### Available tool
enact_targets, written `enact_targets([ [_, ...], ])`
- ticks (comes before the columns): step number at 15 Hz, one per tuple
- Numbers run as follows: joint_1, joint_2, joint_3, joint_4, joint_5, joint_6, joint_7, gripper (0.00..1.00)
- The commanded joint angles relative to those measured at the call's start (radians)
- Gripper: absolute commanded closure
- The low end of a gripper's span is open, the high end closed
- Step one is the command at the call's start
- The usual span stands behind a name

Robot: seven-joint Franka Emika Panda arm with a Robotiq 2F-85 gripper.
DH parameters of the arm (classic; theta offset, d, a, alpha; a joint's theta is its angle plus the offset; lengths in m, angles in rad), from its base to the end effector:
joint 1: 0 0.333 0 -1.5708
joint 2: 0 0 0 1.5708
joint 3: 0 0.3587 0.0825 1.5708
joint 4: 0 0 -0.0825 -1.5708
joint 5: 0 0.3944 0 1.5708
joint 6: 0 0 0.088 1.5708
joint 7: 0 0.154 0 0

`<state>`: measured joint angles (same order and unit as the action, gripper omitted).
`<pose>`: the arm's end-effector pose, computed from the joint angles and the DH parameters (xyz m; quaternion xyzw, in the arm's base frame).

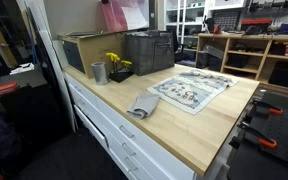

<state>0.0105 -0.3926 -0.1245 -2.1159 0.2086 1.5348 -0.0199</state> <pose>0.4002 -0.0198 0.5534 -0.9862 0.0457 0.0870 0.1331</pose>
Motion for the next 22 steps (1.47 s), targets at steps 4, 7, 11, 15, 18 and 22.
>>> enact_targets([
  [4, -0.024, 0.002, 0.020, 0.002, 0.006, -0.003, -0.007, 0.00],
  [7, -0.024, 0.002, 0.020, 0.002, 0.006, -0.003, -0.007, 0.00],
  [11, -0.030, 0.021, 0.027, -0.008, -0.008, 0.029, 0.005, 0.00],
  [15, -0.041, 0.098, 0.056, -0.034, -0.036, 0.206, 0.031, 0.00],
  [18, -0.041, 0.184, 0.077, -0.033, -0.076, 0.350, 0.056, 0.00],
  [22, -0.033, 0.314, 0.103, -0.019, -0.176, 0.481, 0.096, 0.00],
])
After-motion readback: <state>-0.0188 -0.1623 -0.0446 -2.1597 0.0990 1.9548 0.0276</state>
